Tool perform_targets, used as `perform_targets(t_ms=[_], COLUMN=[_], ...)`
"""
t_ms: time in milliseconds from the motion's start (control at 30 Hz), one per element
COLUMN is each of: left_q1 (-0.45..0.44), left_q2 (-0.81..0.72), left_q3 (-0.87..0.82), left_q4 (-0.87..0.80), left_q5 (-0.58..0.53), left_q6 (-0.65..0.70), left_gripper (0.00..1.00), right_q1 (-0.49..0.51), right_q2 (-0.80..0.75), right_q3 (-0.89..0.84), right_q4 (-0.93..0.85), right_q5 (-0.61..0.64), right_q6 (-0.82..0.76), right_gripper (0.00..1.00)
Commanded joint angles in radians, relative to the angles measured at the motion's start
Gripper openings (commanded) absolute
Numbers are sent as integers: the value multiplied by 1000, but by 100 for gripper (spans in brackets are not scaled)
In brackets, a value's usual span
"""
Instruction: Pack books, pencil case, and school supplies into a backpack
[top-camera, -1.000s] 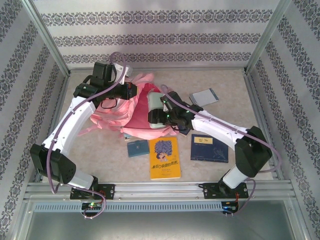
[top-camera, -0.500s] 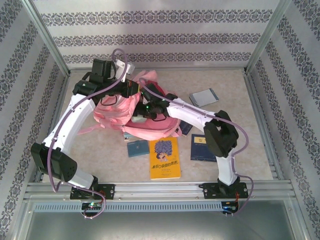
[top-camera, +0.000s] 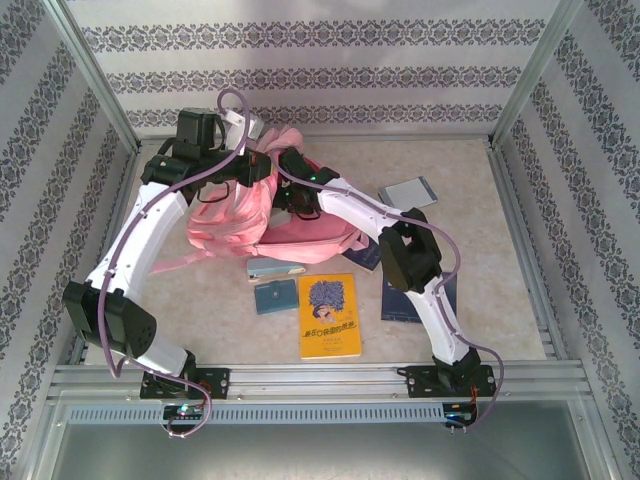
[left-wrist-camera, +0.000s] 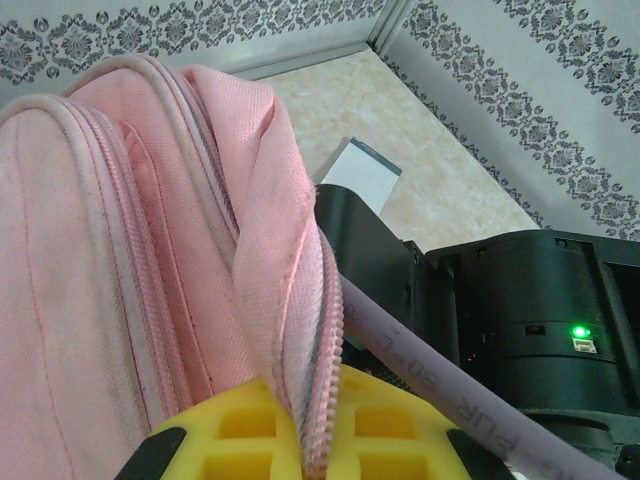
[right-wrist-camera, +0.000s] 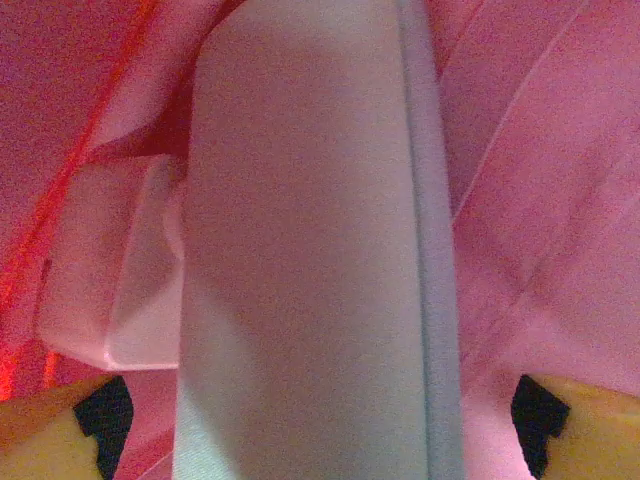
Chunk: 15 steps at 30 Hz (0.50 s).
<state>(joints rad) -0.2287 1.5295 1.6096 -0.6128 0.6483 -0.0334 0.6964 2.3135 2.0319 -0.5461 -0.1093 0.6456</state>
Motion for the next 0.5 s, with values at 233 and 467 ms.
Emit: perform_targets(t_ms=[233,467], left_q1=[-22,-21], left_q2=[-51,-56], left_q3=[-20,-48], left_q4=[110,134], left_q5=[174,180], left_q6=[18,7], left_gripper=[0,0], right_q1=[6,0], right_q2=[-434,-466], right_q3=[-561,-602], right_q4=[409,309], right_q5=[117,-11], right_q6=[-157,-258], right_gripper=[98,63])
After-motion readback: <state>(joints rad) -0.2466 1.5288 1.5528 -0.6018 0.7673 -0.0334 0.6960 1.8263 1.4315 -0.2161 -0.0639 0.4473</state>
